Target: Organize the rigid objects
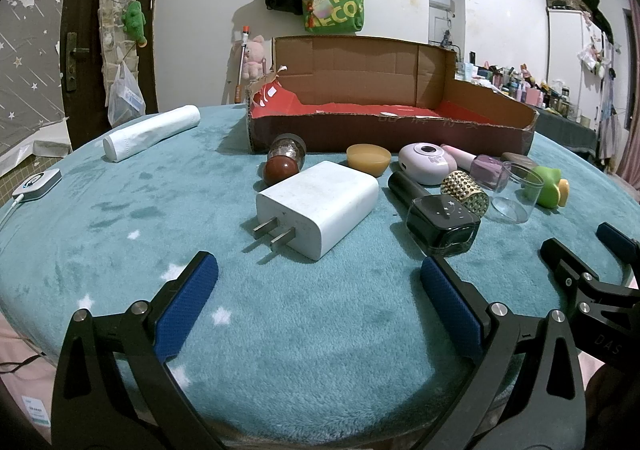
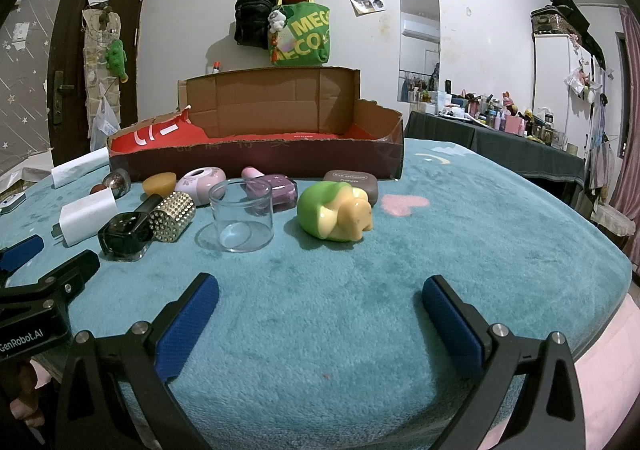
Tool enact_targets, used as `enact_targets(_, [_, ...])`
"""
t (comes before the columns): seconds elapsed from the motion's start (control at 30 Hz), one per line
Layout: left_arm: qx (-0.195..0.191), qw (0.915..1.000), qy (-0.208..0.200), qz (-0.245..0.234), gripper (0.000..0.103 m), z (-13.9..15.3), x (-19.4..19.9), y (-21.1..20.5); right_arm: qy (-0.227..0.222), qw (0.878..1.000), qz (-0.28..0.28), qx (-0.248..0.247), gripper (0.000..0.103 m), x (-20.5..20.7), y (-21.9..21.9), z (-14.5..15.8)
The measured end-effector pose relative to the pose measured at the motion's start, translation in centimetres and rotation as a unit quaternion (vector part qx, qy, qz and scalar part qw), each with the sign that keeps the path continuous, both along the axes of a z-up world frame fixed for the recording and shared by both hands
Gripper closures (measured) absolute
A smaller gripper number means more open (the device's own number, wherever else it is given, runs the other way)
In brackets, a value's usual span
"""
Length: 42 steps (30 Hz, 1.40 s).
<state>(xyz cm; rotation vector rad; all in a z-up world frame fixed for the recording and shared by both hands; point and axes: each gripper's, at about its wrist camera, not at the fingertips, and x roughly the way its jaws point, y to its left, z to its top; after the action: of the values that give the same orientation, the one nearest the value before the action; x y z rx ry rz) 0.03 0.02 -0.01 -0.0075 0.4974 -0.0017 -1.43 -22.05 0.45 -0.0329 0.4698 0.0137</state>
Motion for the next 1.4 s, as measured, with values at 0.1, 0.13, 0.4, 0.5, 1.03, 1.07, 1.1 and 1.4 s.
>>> enact_targets(0.1, [0.000,1.0000,0.000,0.000,0.000,0.0,0.0,0.0,0.000,1.000,0.000,0.000,0.000,0.0,0.0,0.0])
enact_targets(0.13, [0.000,1.0000,0.000,0.000,0.000,0.0,0.0,0.0,0.000,1.000,0.000,0.000,0.000,0.0,0.0,0.0])
enact_targets(0.4, [-0.001,1.0000,0.004,-0.004,0.000,0.1,0.1,0.0,0.005,1.000,0.001,0.003,0.000,0.0,0.0,0.0])
enact_targets(0.5, [-0.008,0.9999,0.008,-0.003,0.000,0.4,0.6,0.6,0.009,1.000,0.004,0.002,0.000,0.4,-0.1,0.2])
enact_targets(1.03, [-0.008,0.9993,0.031,-0.020,0.001,3.9,3.6,1.4,0.051,0.998,-0.028,0.021,0.000,4.3,-2.4,2.7])
enact_targets(1.07, [-0.011,0.9990,0.037,-0.021,0.002,4.0,3.9,1.5,0.061,0.998,-0.028,0.022,0.000,4.8,-2.5,2.6])
enact_targets(1.1, [-0.012,0.9986,0.047,-0.022,0.006,4.0,4.4,1.5,0.068,0.997,-0.027,0.024,0.000,5.2,-2.7,2.5])
enact_targets(1.4, [0.009,0.9950,0.090,-0.044,0.029,3.7,6.5,0.8,0.114,0.993,-0.011,0.024,0.010,7.4,-2.8,2.3])
